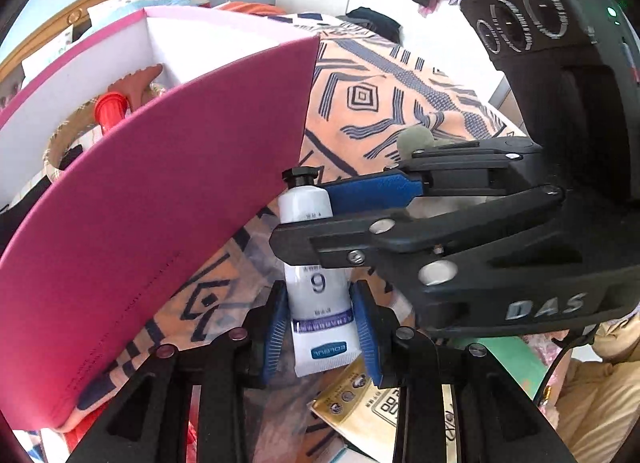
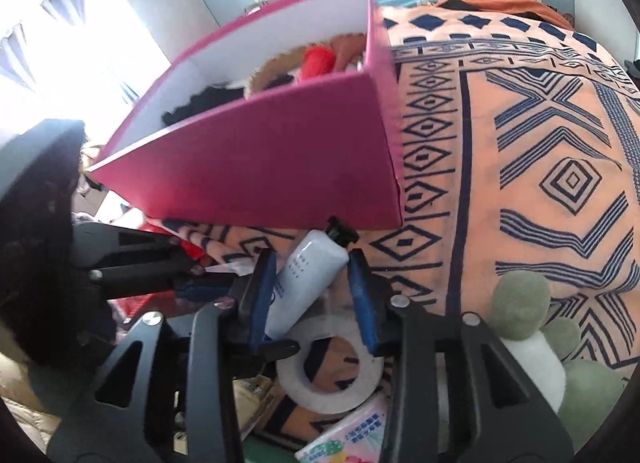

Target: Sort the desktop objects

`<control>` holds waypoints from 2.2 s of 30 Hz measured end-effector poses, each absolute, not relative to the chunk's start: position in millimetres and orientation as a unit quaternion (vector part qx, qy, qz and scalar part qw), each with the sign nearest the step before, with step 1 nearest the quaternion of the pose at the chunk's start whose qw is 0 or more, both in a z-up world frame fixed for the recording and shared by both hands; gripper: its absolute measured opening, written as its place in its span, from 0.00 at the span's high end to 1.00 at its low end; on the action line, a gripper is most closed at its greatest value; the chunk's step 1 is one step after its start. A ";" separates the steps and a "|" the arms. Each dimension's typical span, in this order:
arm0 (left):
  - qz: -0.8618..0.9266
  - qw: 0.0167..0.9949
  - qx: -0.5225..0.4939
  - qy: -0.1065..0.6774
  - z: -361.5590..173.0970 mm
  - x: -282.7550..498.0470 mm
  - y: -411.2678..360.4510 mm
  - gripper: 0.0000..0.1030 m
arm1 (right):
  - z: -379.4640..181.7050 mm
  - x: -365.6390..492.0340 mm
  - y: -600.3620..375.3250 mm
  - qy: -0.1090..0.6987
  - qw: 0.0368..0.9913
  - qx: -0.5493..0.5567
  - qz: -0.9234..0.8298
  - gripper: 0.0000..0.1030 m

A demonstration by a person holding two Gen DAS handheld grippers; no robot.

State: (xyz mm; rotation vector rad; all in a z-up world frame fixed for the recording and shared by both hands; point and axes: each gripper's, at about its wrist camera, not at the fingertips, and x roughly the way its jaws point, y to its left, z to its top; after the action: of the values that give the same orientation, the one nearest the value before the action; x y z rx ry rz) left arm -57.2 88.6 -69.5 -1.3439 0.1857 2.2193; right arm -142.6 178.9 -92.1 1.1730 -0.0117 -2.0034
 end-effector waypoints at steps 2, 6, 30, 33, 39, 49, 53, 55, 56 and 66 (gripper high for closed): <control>0.827 0.267 -0.491 0.067 -64.8 -54.9 89.0 0.68 | -86.0 -139.0 180.9 -0.017 0.414 0.453 -0.790 0.68; 0.833 0.264 -0.481 0.065 -56.7 -50.5 86.8 0.70 | -77.1 -133.1 181.5 -0.022 0.432 0.438 -0.788 0.71; 0.890 0.222 -0.394 0.059 17.1 -33.7 65.2 0.72 | -1.8 -111.6 174.6 0.004 0.495 0.344 -0.798 0.74; 0.895 0.217 -0.386 0.057 24.8 -33.6 62.3 0.72 | 5.9 -113.4 171.8 0.008 0.501 0.337 -0.797 0.74; 0.903 0.208 -0.372 0.054 40.5 -38.2 54.7 0.72 | 18.7 -117.6 164.2 0.015 0.509 0.327 -0.796 0.74; 0.917 0.182 -0.347 0.069 66.9 -53.2 45.9 0.72 | 34.1 -139.8 147.0 0.015 0.520 0.322 -0.791 0.74; 0.919 0.173 -0.345 0.077 70.8 -62.7 44.1 0.72 | 39.0 -149.2 142.4 0.012 0.522 0.321 -0.790 0.74; 0.920 0.169 -0.345 0.078 72.7 -68.7 42.5 0.72 | 41.5 -154.1 139.6 0.012 0.522 0.321 -0.790 0.74; 0.921 0.168 -0.344 0.078 73.2 -71.2 41.7 0.72 | 41.5 -154.2 139.5 0.013 0.521 0.321 -0.790 0.74; 0.921 0.150 -0.352 0.071 64.5 -99.9 33.4 0.72 | 46.3 -181.4 118.6 0.027 0.519 0.330 -0.788 0.74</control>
State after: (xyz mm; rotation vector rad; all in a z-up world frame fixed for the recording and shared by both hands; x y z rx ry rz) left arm -99.9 33.4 64.5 -1.0110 0.2031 2.6470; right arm -181.4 118.6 46.3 0.7922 0.0652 -1.8898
